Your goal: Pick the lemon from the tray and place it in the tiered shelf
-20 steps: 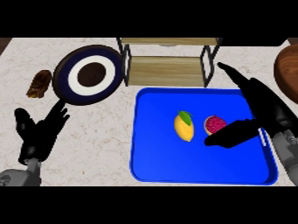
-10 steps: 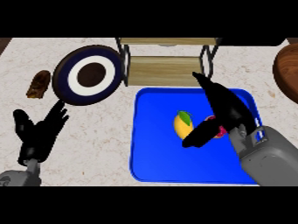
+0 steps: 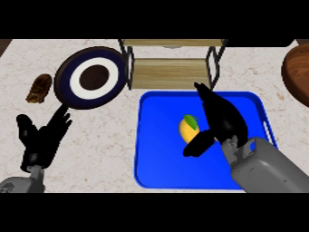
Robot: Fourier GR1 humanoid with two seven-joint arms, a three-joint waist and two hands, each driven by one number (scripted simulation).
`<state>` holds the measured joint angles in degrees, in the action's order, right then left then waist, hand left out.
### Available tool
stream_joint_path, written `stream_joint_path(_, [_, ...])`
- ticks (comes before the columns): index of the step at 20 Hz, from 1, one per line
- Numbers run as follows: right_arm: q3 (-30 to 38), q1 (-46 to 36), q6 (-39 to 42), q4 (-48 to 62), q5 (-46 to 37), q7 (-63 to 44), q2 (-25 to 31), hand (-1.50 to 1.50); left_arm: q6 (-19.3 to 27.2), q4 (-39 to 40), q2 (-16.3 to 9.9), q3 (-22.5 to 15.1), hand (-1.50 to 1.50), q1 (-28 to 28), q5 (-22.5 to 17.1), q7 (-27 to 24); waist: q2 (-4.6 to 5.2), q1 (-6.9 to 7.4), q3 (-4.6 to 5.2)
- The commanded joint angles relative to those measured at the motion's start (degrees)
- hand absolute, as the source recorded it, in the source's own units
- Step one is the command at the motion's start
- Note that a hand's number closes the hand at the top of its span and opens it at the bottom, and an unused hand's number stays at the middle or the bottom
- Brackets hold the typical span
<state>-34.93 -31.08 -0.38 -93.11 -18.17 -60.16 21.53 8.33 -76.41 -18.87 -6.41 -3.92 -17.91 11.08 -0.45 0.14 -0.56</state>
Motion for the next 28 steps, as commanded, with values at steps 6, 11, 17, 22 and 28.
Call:
stream_joint_path(6, [-0.2, 2.1, -0.1, 7.2, -7.8, 0.5, -7.1, -1.5, -1.3, -0.2, -0.1, 1.3, 0.0, -1.3, 0.3, 5.7, 0.5, 0.09, 0.56])
stream_joint_path(11, [1.1, 4.3, -0.2, 8.6, -12.5, 0.5, -8.3, -1.5, -0.8, 1.0, 1.9, 1.4, 0.0, 0.8, 2.7, 2.2, 0.46, 0.02, 0.57])
stream_joint_path(17, [0.4, 7.4, 0.0, 8.4, -17.9, 1.0, -9.3, -1.5, -3.0, -0.4, 1.1, 3.2, 0.0, 0.4, 1.4, 5.3, 0.38, -0.12, 0.56])
stream_joint_path(22, [5.8, 4.8, -0.1, 13.9, -18.4, 6.9, -11.3, -1.5, -5.1, 0.6, 0.9, 4.3, 0.0, 0.8, 2.2, 4.0, 0.45, -0.01, 0.56])
stream_joint_path(28, [10.5, 1.8, -2.0, 24.1, -19.6, 15.7, -13.4, -1.5, -4.9, 0.1, 2.7, 5.0, 0.0, 1.1, 2.7, 4.5, 0.52, 0.25, 0.56])
